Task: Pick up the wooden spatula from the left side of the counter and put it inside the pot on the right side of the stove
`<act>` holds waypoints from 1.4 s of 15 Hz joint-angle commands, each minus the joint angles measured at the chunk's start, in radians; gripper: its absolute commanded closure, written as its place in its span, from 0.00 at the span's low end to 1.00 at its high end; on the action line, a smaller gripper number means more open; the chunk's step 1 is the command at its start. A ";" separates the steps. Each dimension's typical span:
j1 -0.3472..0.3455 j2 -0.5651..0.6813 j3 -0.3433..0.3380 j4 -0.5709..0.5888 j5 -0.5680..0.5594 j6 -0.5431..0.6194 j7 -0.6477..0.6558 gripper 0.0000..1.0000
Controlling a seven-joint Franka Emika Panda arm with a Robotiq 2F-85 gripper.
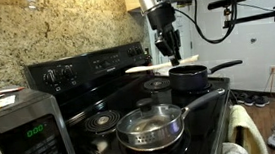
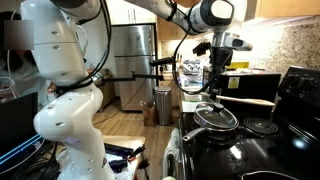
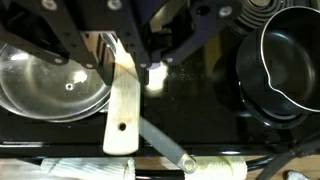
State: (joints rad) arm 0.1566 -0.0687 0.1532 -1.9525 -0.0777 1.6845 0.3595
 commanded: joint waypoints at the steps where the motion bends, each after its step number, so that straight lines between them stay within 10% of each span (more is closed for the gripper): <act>1: -0.025 0.040 -0.007 0.046 -0.039 -0.010 0.172 0.93; 10: -0.108 -0.034 -0.098 -0.053 -0.003 -0.028 0.485 0.93; 11: -0.107 -0.001 -0.100 -0.027 -0.017 -0.013 0.395 0.73; 14: -0.110 -0.009 -0.101 -0.035 -0.015 -0.017 0.450 0.73; 15: -0.110 -0.010 -0.100 -0.036 -0.015 -0.017 0.455 0.93; 21: -0.150 0.001 -0.151 -0.050 0.163 0.048 0.612 0.93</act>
State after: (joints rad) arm 0.0368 -0.0686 0.0161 -1.9900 0.0019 1.7008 0.9141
